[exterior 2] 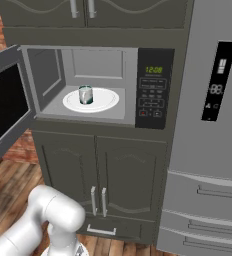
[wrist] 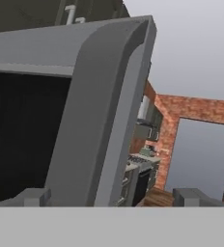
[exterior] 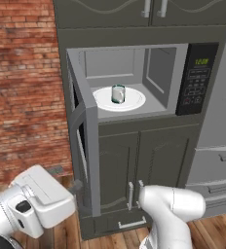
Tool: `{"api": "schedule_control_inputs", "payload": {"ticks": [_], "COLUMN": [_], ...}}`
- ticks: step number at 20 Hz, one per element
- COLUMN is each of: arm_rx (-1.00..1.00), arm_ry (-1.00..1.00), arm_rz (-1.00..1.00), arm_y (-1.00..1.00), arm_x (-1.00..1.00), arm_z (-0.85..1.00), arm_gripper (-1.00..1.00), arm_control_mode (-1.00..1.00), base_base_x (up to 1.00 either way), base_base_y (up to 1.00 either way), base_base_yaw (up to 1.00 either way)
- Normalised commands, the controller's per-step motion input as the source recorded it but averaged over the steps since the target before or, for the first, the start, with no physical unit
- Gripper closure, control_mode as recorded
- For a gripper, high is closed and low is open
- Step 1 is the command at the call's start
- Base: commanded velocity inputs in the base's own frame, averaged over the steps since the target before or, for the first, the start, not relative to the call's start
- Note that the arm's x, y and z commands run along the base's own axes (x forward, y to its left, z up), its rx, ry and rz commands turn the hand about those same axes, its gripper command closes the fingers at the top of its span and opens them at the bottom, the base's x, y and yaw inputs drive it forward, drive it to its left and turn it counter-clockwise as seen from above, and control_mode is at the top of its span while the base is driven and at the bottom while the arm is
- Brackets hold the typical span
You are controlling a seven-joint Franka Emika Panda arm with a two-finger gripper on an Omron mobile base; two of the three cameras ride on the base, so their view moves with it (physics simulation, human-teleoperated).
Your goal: Pick the mug from the counter and place it inside the microwave. Then close the microwave.
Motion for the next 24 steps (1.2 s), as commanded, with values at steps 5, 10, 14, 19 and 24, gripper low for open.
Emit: {"api": "schedule_control_inputs", "payload": {"ticks": [5, 10, 14, 19, 24], "arm_rx": [0.0, 0.0, 0.0, 0.0, 0.0], "arm_ry": [0.0, 0.0, 0.01, 0.0, 0.0], "arm_rz": [-0.02, -0.02, -0.01, -0.01, 0.0], "arm_y": [0.21, 0.18, 0.08, 0.0, -0.1], "arm_x": [0.27, 0.27, 0.24, 0.12, 0.0], "arm_z": [-0.12, -0.13, -0.06, -0.01, 0.0], "arm_gripper": [-1.0, -1.0, -1.0, -1.0, -1.0], "arm_control_mode": [-1.0, -1.0, -1.0, -1.0, -1.0], "base_base_x": [0.0, 0.0, 0.0, 0.0, 0.0], "base_base_y": [0.0, 0.0, 0.0, 0.0, 0.0], "base_base_yaw": [0.0, 0.0, 0.0, 0.0, 0.0]}}
